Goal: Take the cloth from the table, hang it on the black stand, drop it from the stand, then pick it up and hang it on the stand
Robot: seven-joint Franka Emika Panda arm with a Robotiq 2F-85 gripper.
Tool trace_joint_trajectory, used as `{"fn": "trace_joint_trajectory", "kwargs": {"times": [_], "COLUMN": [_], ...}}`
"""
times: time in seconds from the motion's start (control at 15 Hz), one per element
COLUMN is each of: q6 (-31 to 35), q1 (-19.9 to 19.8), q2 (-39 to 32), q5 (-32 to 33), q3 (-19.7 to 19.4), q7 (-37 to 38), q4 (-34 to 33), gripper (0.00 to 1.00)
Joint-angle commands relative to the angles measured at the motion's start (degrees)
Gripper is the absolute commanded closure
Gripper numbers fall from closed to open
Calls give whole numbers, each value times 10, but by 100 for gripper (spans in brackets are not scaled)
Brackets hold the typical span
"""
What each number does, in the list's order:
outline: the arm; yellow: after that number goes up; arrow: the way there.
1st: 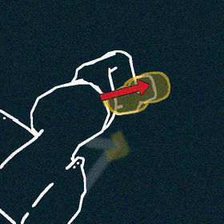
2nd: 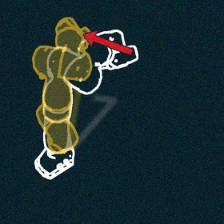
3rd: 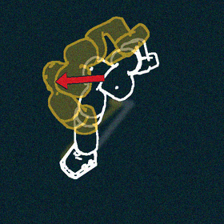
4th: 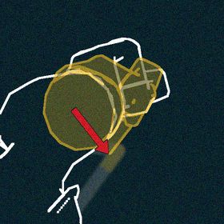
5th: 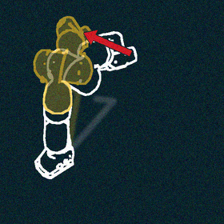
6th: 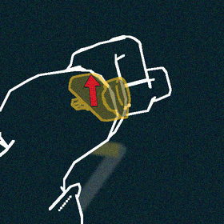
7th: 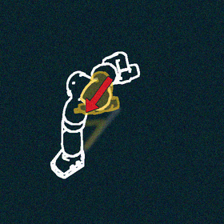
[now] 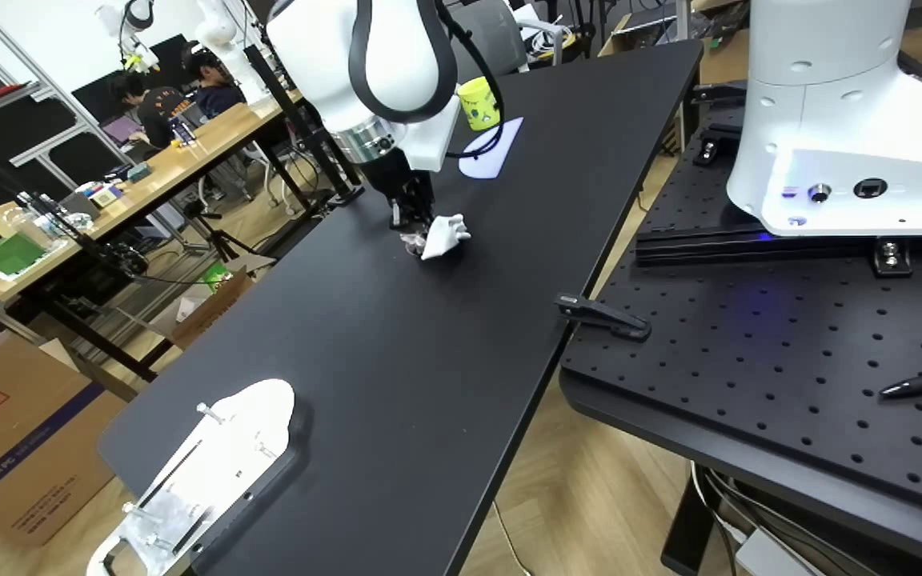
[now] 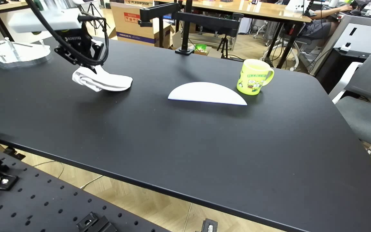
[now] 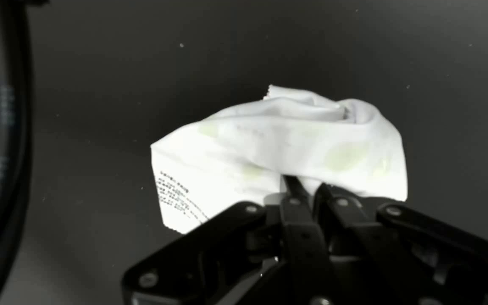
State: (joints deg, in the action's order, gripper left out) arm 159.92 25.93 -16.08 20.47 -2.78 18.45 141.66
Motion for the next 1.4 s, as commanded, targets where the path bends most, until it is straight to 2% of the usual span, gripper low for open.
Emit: {"fn": "trace_joint_trajectory", "kwargs": {"times": [0.0, 0.2, 0.4, 0.87, 1.07, 1.33], "q6": [-70, -128, -184, -286, -304, -302], "q1": [-1, -24, -50, -101, -126, -176], "q2": [77, 136, 197, 353, 401, 424], "q5": [52, 82, 83, 51, 43, 50], "q3": [4, 34, 78, 172, 186, 179], "q7": [43, 63, 74, 86, 77, 62], "q4": [6, 8, 11, 38, 43, 28], "gripper": [98, 98, 98, 98, 98, 98]}}
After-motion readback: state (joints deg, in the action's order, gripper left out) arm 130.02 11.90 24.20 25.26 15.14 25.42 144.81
